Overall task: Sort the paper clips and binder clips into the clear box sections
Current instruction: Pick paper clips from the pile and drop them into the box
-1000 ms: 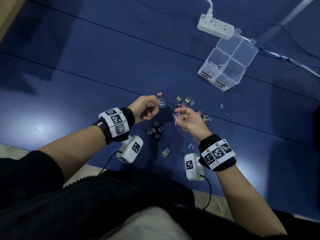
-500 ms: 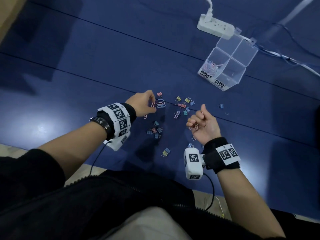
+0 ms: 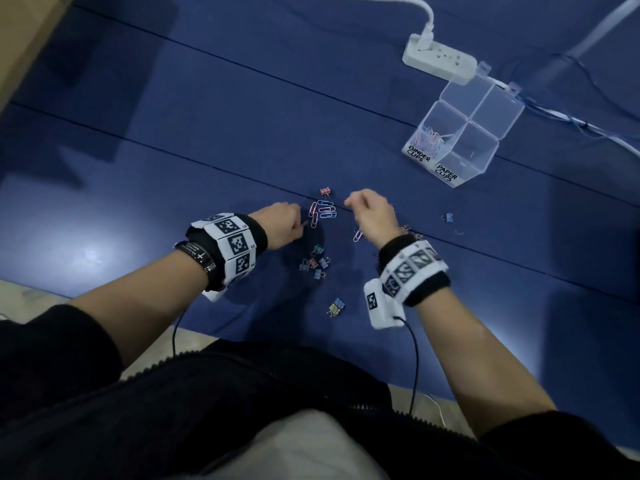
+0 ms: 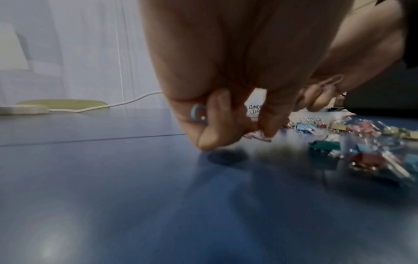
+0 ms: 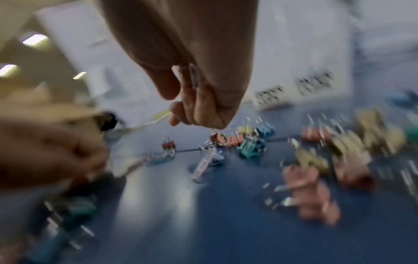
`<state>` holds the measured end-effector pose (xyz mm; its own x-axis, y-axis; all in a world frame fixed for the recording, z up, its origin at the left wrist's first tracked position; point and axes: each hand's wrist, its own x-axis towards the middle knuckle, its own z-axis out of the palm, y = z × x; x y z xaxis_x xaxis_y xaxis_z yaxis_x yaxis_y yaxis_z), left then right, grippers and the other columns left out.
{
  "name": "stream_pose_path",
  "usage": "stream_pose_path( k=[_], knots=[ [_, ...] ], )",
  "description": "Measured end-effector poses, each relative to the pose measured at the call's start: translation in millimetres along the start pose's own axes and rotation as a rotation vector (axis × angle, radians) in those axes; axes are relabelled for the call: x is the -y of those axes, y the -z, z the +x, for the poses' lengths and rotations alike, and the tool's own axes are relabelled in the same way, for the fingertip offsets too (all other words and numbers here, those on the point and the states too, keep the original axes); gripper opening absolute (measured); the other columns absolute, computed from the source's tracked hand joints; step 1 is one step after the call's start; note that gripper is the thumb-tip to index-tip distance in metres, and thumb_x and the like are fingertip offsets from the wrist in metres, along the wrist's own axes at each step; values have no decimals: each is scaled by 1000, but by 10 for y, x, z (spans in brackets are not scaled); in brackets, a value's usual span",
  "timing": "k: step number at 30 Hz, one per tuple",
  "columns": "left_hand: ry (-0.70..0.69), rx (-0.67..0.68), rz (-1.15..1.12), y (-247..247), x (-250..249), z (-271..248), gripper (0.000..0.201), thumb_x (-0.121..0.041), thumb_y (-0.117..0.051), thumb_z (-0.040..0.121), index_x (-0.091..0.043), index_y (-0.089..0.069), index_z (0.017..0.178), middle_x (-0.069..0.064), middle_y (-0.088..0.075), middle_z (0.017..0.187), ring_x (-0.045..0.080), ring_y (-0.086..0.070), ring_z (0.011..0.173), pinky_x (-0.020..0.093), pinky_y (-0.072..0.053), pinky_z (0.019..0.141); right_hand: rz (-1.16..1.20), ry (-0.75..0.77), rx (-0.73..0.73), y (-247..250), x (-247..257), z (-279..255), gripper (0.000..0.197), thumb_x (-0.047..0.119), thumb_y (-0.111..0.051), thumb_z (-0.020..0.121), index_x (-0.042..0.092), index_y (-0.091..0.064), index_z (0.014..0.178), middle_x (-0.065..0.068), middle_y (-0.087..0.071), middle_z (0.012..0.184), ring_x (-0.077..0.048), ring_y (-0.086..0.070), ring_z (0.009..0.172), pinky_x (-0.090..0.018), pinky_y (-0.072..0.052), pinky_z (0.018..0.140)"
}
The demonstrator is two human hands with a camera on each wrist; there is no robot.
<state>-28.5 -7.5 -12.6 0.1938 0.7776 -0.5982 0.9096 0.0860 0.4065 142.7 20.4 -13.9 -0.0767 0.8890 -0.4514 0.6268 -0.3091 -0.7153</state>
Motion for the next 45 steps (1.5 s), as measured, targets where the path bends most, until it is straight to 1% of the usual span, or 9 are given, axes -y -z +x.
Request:
stream_pose_path(
  k=[3, 8, 14, 22, 27, 32, 38, 41, 45],
  knots=[
    [69, -111, -452, 66, -23, -10, 28, -13, -49, 88, -15, -47, 60, 4, -52, 70, 21, -44, 66, 25, -34, 58, -469, 167, 45, -115, 28, 42, 23, 25, -60, 86, 12, -55, 104, -7, -58, 101, -24, -54, 93, -32, -42, 84],
    [155, -177, -1386, 181, -66, 7, 29, 0, -33, 48, -19, -30, 27, -1, -40, 35, 7, -21, 27, 3, -16, 38, -607, 256, 53, -197, 97, 92, 28, 22, -62, 84, 15, -54, 109, -14, -55, 108, -33, -55, 101, -39, -44, 82],
    [128, -221, -880, 130, -91, 176, 30, -7, -54, 83, -17, -36, 61, 0, -37, 60, 12, -33, 48, 19, -26, 40, -700, 284, 30, -261, 107, 134, 12, 9, -53, 88, 4, -55, 99, -18, -51, 107, -34, -52, 99, -41, -44, 79],
    [72, -231, -31, -41, -176, 234, 40, -29, -55, 91, -1, -45, 118, 18, -55, 122, 35, -55, 111, 42, -44, 87, -614, 300, 10, -270, 67, 102, 11, 2, -46, 90, 0, -56, 93, -20, -56, 102, -31, -52, 96, -37, -41, 80],
    [43, -134, 64, -76, -279, 268, 34, -19, -38, 97, 3, -45, 122, 21, -47, 129, 38, -51, 117, 46, -42, 93, 92, 121, -79, -63, -25, -75, 23, -1, -58, 82, 15, -50, 69, 3, -50, 66, -2, -48, 58, -9, -38, 55],
    [15, -105, 92, -101, -313, 214, 30, -12, -37, 95, 6, -44, 118, 23, -47, 126, 39, -50, 116, 45, -41, 92, 816, -94, 108, 240, -230, -376, 26, -4, -43, 90, 18, -56, 94, 6, -41, 58, 1, -36, 40, -9, -27, 38],
    [55, -1, -314, 55, -271, 137, 20, -16, -42, 92, -8, -46, 75, 12, -50, 79, 25, -46, 71, 27, -35, 55, 1348, -343, 261, 319, -502, -503, 15, 11, -66, 52, 10, -59, 66, 0, -48, 56, -11, -50, 48, -18, -44, 45],
    [120, 75, -1031, 79, -246, 138, 24, -4, -39, 80, -11, -35, 57, 8, -45, 55, 12, -31, 36, 10, -20, 34, 1311, -387, 174, 299, -485, -526, 6, 10, -43, 64, 9, -48, 61, -4, -48, 61, -15, -54, 50, -18, -45, 45],
    [49, 107, -1410, 142, -303, 86, 14, -8, -36, 58, -14, -30, 47, 1, -46, 37, 6, -23, 24, 5, -15, 29, 1050, -332, 134, 299, -412, -471, 28, 8, -32, 83, 5, -55, 68, -3, -61, 59, -13, -58, 51, -17, -47, 46]
  ],
)
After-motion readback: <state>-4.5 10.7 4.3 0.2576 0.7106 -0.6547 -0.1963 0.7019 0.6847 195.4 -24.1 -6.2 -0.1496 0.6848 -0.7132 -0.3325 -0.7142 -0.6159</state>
